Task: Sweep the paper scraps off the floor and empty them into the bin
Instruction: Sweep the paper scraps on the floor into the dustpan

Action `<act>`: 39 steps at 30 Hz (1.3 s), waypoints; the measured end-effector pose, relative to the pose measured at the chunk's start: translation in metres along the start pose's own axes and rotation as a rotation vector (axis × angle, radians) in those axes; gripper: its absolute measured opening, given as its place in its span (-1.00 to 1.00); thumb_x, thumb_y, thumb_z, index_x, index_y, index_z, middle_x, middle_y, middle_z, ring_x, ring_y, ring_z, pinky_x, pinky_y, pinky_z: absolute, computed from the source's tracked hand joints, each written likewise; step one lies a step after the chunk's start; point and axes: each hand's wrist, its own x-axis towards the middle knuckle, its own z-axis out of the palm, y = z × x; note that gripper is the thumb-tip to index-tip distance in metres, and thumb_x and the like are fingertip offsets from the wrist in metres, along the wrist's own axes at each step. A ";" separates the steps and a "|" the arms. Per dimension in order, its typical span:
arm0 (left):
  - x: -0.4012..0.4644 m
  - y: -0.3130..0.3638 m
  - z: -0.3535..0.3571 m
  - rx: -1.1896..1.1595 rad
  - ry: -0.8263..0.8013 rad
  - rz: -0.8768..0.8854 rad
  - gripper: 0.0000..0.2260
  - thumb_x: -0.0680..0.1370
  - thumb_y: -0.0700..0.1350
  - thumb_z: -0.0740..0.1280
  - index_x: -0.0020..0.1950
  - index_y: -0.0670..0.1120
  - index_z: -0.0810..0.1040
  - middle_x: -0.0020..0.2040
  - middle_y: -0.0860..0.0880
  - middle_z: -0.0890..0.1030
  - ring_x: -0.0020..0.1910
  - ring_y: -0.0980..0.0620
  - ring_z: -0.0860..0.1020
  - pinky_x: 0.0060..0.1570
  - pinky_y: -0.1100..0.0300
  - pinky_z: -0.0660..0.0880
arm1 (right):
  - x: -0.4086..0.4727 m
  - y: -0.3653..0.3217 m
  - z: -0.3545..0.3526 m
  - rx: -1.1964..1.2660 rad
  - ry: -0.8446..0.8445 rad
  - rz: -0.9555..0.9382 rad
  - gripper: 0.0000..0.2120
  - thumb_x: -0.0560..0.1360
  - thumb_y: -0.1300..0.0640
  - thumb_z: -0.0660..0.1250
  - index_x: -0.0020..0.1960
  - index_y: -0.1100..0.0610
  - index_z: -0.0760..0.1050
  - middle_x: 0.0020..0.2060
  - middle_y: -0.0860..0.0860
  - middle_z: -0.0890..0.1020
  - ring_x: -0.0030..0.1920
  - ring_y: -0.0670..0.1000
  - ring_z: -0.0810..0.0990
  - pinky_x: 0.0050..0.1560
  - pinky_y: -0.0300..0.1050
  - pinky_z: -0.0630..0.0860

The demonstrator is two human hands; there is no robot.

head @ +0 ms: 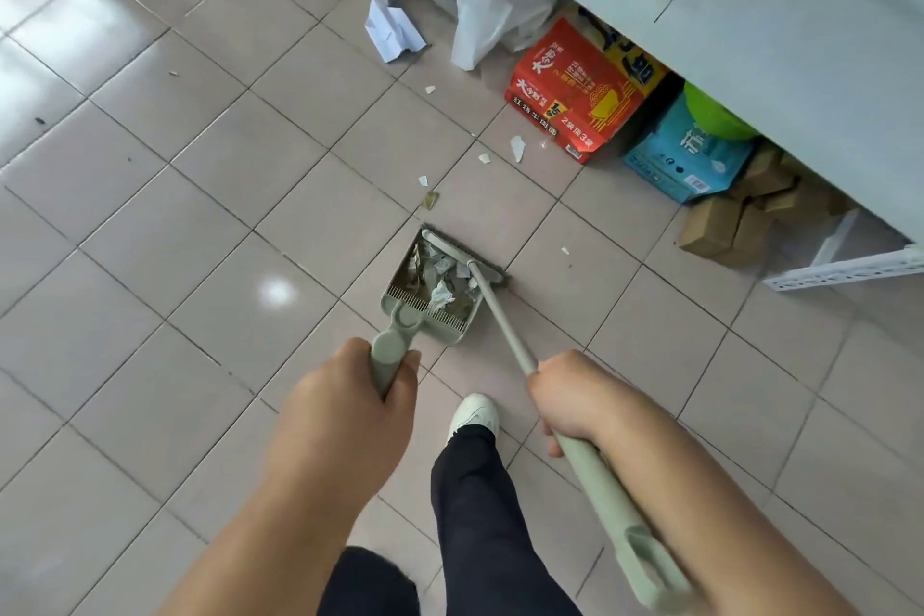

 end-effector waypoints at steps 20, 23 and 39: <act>0.126 0.033 -0.056 0.099 0.012 -0.050 -0.63 0.54 0.18 0.09 -0.28 -0.08 0.31 -0.38 -0.03 0.48 -0.37 -0.12 0.45 -0.48 0.16 0.23 | 0.026 -0.143 -0.112 0.201 0.157 0.015 -0.83 0.55 0.26 0.06 0.04 0.23 0.41 -0.41 0.14 0.50 -0.79 -0.02 0.38 -0.62 -0.43 0.35; 0.132 0.030 -0.061 0.099 0.021 -0.052 -0.62 0.54 0.19 0.08 -0.30 -0.07 0.28 -0.39 -0.02 0.48 -0.38 -0.10 0.45 -0.48 0.15 0.25 | 0.052 -0.162 -0.124 0.201 0.214 0.013 -0.75 0.57 0.26 0.04 0.14 0.26 0.43 -0.42 0.15 0.50 -0.69 0.02 0.46 -0.54 -0.32 0.44; 0.140 0.008 -0.072 0.090 0.023 -0.097 -0.63 0.53 0.20 0.08 -0.28 -0.06 0.30 -0.39 -0.02 0.49 -0.41 -0.03 0.44 -0.49 0.17 0.27 | 0.097 -0.155 -0.074 0.058 0.101 0.072 -0.70 0.54 0.26 0.08 0.21 0.32 0.42 -0.44 0.20 0.52 -0.52 0.10 0.51 -0.15 0.06 0.61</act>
